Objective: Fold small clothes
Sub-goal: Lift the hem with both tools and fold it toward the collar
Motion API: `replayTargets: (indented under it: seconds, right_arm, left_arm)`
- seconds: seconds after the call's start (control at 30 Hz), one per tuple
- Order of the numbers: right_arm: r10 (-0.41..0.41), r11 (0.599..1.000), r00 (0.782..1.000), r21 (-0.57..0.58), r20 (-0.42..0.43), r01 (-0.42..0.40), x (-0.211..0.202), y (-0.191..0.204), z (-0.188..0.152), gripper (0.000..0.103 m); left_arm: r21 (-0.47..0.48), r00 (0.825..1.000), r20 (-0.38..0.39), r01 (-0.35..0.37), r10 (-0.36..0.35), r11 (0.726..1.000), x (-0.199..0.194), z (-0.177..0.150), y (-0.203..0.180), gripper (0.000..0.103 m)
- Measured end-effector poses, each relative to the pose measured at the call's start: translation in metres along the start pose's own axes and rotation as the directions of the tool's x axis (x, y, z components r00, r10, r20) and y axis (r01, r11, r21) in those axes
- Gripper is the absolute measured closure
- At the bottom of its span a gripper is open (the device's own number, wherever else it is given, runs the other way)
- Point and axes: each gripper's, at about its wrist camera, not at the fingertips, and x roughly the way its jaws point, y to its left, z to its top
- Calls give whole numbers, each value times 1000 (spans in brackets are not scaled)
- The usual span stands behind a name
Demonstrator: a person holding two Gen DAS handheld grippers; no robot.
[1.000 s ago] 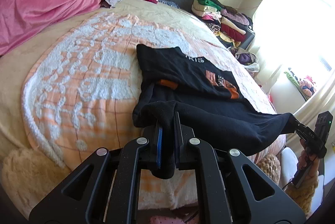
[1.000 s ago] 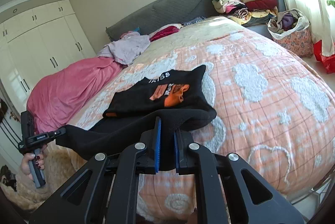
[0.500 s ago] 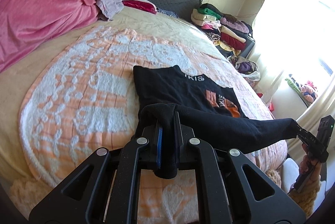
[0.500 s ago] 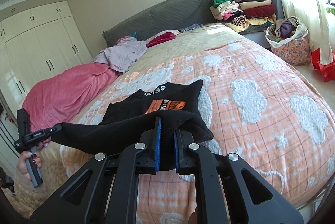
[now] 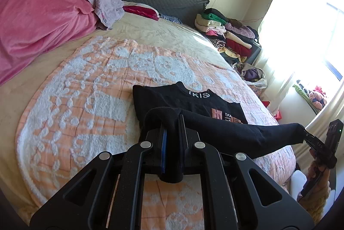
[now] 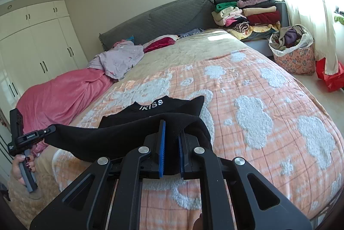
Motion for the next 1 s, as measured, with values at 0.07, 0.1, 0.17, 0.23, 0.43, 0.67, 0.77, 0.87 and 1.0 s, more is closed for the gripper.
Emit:
replayTargets:
  seconds: [0.07,0.1,0.17,0.23,0.43,0.67,0.77,0.87,1.0]
  right_arm:
    - [-2,1000,1000,-6,0,2,4,1,6,94]
    - [-3,1000,1000,-7,-1,3,6,1,8,94]
    - [-7,1000,1000,-15,-4,7,11,2,12,94]
    - [-11,1000,1000,-25,-9,11,16,3,18,94]
    - [-29,998,999,-65,-33,27,37,6,33,94]
    - [-39,997,996,-70,-77,33,63,0,43,94]
    - [-49,996,994,-77,-96,42,77,-2,45,94]
    - [-65,995,991,-84,-120,55,92,-3,45,94]
    - [-92,993,983,-83,-160,80,116,-10,42,94]
  left_arm:
    - [4,1000,2,-5,5,1000,2,4,0,100]
    - [3,1000,4,-6,6,1000,4,6,1,100]
    - [4,1000,5,-10,10,1000,6,10,2,100]
    - [6,1000,4,-15,15,1000,10,14,3,100]
    - [8,999,-7,-34,34,999,28,25,6,100]
    - [26,997,-21,-70,71,997,50,33,9,100]
    - [25,996,-31,-87,87,996,62,35,13,100]
    - [25,993,-48,-104,105,994,77,36,19,100]
    - [31,990,-65,-120,122,992,94,35,24,100]
